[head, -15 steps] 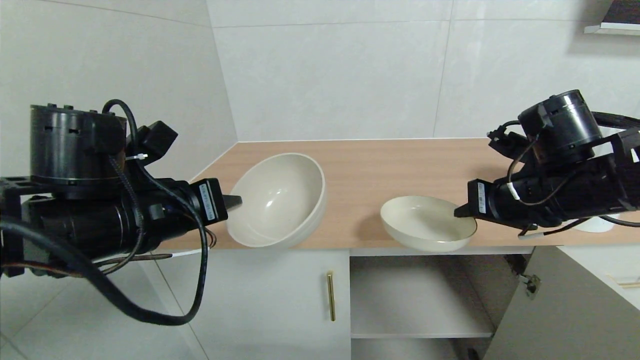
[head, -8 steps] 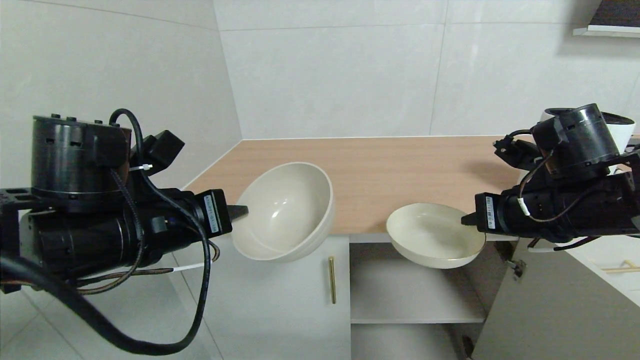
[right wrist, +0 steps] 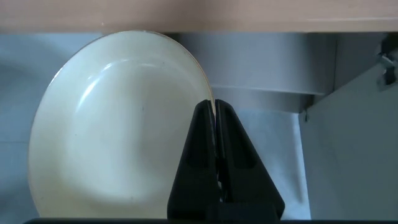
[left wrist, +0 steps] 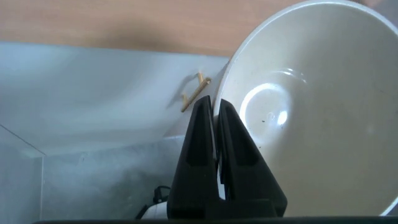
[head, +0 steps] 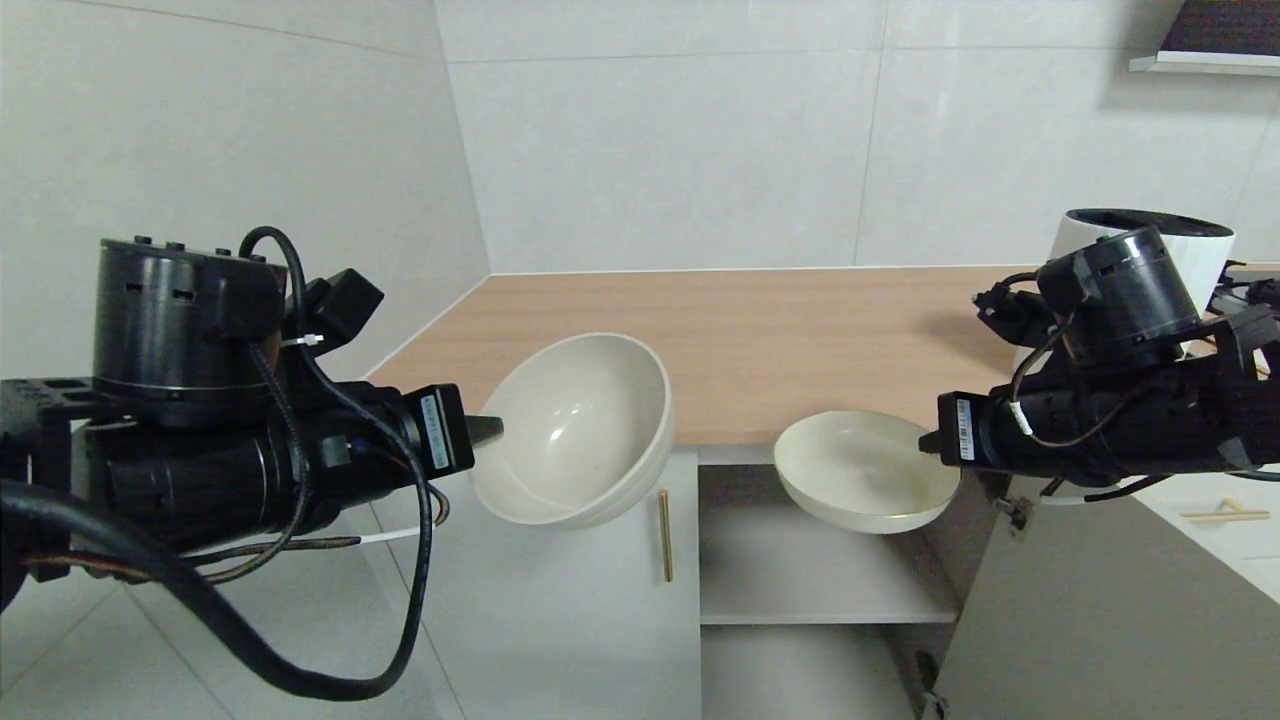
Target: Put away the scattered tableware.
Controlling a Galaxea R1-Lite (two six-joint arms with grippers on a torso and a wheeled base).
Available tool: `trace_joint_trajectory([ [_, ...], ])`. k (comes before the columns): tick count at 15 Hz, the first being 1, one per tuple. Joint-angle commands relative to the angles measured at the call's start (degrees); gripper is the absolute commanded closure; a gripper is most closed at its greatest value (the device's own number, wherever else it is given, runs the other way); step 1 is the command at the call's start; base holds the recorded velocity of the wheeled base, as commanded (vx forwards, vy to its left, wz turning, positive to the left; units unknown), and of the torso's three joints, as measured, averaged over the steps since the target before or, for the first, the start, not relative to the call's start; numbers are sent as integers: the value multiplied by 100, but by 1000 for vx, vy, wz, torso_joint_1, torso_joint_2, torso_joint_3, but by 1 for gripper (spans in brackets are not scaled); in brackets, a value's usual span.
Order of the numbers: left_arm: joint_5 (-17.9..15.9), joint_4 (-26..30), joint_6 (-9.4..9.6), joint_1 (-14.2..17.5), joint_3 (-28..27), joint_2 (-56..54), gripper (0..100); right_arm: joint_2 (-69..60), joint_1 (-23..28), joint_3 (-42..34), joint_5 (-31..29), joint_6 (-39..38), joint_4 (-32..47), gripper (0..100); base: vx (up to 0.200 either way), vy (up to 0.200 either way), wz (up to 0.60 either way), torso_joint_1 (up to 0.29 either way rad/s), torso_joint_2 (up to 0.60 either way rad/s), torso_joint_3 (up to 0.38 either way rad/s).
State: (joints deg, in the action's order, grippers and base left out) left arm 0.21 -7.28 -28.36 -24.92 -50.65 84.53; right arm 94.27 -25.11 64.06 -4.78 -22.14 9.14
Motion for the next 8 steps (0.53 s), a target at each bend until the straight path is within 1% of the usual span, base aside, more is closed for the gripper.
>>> trace_joint_trajectory([
  [1, 6, -2, -3, 4, 3, 90, 100, 92, -2, 1, 3, -1, 9, 100, 0, 0, 0, -124, 286, 173],
  [5, 6, -2, -3, 4, 3, 116, 100, 136, -2, -34, 3, -1, 0, 100, 0, 0, 0, -157, 427, 251],
  [8, 6, -2, -3, 4, 3, 116, 100, 206, -2, -52, 3, 8, 9, 100, 0, 0, 0, -170, 466, 300],
])
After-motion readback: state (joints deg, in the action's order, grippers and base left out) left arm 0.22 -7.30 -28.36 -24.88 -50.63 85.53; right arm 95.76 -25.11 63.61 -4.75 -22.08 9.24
